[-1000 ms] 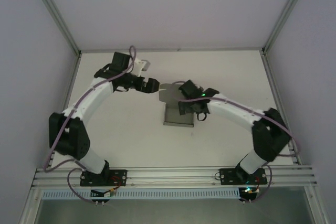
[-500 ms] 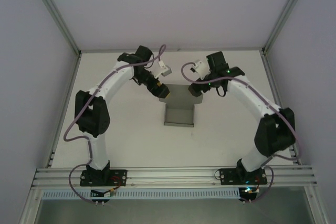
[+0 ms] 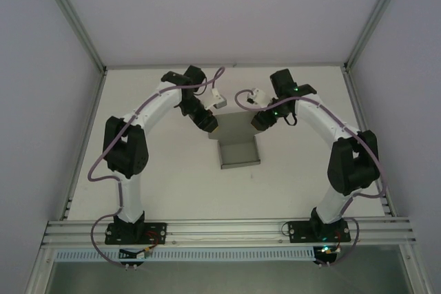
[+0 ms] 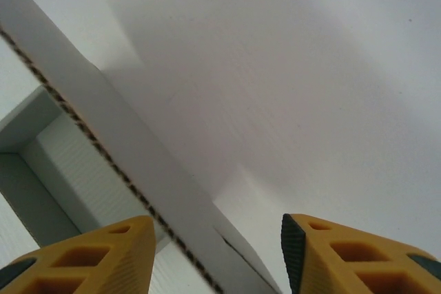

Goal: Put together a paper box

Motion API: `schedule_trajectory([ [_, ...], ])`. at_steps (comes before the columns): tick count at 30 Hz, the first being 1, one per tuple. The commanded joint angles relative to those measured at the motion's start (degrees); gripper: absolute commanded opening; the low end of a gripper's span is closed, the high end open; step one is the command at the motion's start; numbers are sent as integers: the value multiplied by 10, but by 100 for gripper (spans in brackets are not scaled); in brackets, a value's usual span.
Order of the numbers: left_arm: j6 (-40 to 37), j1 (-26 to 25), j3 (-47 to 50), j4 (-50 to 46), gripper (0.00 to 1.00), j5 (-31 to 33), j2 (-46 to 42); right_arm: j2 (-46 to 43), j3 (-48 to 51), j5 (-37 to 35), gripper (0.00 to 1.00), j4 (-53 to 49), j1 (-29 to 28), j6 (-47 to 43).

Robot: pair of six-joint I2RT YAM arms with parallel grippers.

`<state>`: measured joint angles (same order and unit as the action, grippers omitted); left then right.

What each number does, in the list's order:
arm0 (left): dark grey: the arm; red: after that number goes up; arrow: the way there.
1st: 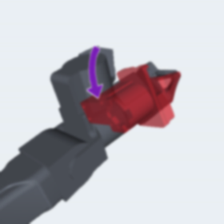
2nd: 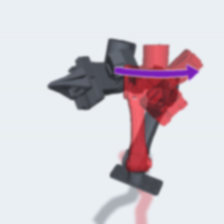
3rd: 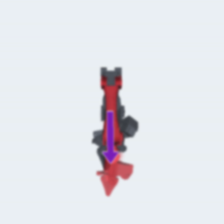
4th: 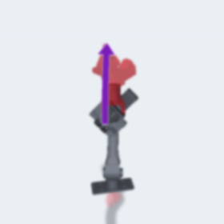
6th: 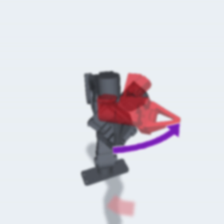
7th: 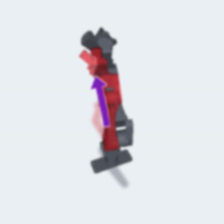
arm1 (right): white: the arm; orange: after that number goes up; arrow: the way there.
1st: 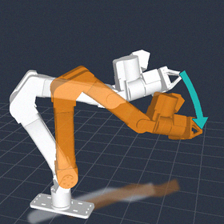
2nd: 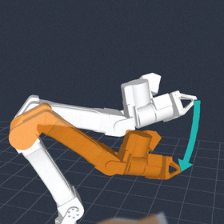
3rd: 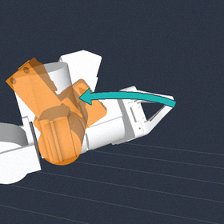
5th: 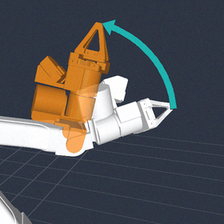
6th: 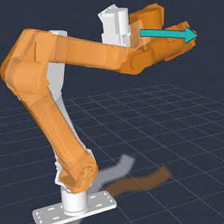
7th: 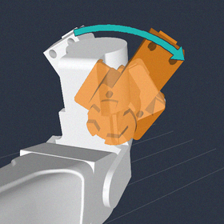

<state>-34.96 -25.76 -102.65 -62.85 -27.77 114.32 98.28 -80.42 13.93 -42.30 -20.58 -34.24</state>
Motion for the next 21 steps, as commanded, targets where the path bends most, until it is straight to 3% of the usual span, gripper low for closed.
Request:
schedule_trajectory([
  [1,5,-11,-9,-8,33,14,11,14,4,12,46,-5,4,-17],
  [3,9,-12,-8,-5,29,16,13,16,4,17,42,-10,4,-20],
  [8,34,-16,-2,17,6,26,11,12,8,12,21,-20,4,-20],
  [13,102,-18,20,85,0,79,-11,-9,20,-11,6,6,4,31],
  [17,207,-19,34,145,0,133,-28,-53,44,-65,0,82,0,191],
  [21,387,-23,51,219,0,154,-42,-95,83,-131,0,164,-24,462],
])
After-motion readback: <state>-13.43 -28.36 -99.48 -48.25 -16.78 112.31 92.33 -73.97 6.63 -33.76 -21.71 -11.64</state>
